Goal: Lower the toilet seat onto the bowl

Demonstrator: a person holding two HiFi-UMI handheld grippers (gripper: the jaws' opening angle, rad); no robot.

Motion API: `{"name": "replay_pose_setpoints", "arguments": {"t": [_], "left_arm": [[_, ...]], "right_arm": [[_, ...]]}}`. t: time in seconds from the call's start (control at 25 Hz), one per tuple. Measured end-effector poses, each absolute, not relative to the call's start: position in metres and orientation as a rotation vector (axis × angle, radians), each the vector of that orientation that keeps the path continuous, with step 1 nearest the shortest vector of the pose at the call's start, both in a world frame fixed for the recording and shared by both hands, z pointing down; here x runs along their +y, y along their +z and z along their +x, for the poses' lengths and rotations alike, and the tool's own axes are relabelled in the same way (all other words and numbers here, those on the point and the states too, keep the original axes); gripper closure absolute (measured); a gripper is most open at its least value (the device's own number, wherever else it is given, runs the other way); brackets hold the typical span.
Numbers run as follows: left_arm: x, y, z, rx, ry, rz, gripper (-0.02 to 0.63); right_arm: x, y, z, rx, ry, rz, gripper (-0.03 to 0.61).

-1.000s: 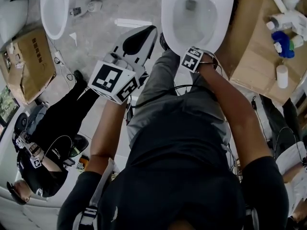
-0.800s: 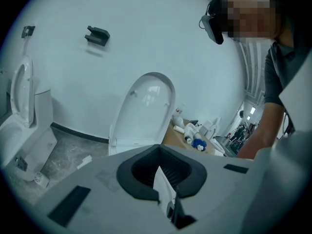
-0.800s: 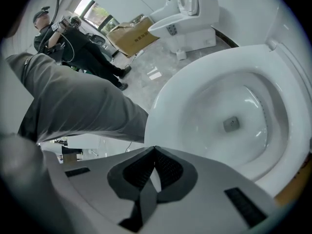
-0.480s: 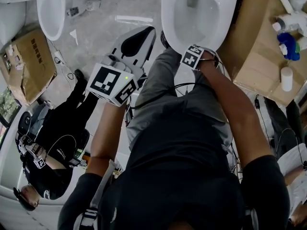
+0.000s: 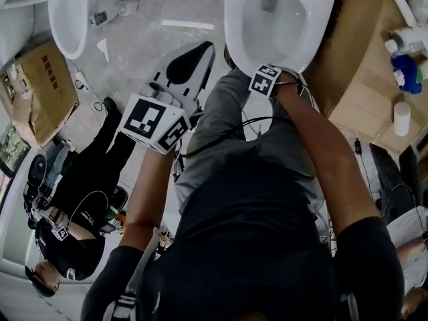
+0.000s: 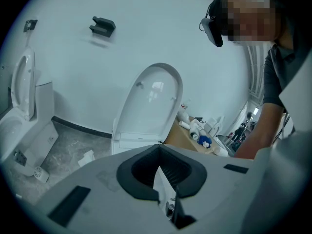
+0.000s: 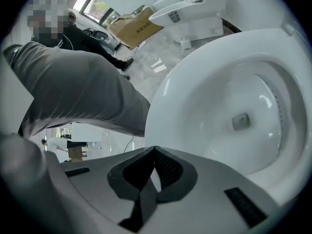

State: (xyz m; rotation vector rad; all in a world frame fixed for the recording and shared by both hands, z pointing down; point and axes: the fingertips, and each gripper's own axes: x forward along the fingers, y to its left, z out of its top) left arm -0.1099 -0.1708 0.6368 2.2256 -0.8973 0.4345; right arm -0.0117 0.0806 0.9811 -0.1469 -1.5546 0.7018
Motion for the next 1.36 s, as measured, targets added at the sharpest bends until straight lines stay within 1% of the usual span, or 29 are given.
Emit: {"name": "replay_pose_setpoints", "arguments": {"t": [0.28, 0.48, 0.68, 0.92, 1.16, 1.36], "left_arm": [[-0.177, 0.643, -0.109, -0.892, 0.443, 2.206, 0.609], [-0.182, 0.628, -0.105, -0.877, 0.427, 2.22, 0.609], [-0.188, 0.613, -0.107, -0.867, 0.425, 2.234, 0.609], [-0.18, 0.58, -0.115, -0.861, 0.413, 2.259, 0.609], [-0.173, 0.548, -0.138, -0.908, 0.396, 2.278, 0.609], [-0.149, 0.515, -0.149, -0.911, 0.409, 2.279, 0.609]], "right_arm": [[0.082, 0.978, -0.009, -1.542, 0.721, -0.19, 0.571], [0.084, 0.956, -0.008, -1.549, 0.847, -0.139, 0.571], [0.08, 0.934, 0.005, -1.526, 0.864, -0.101, 0.571], [0.087, 0.894, 0.023, -1.483, 0.869, -0.097, 0.571], [0.088, 0.86, 0.042, -1.463, 0.856, -0.024, 0.571], [0.111, 0.824, 0.051, -1.435, 0.879, 0.003, 0.571]]}}
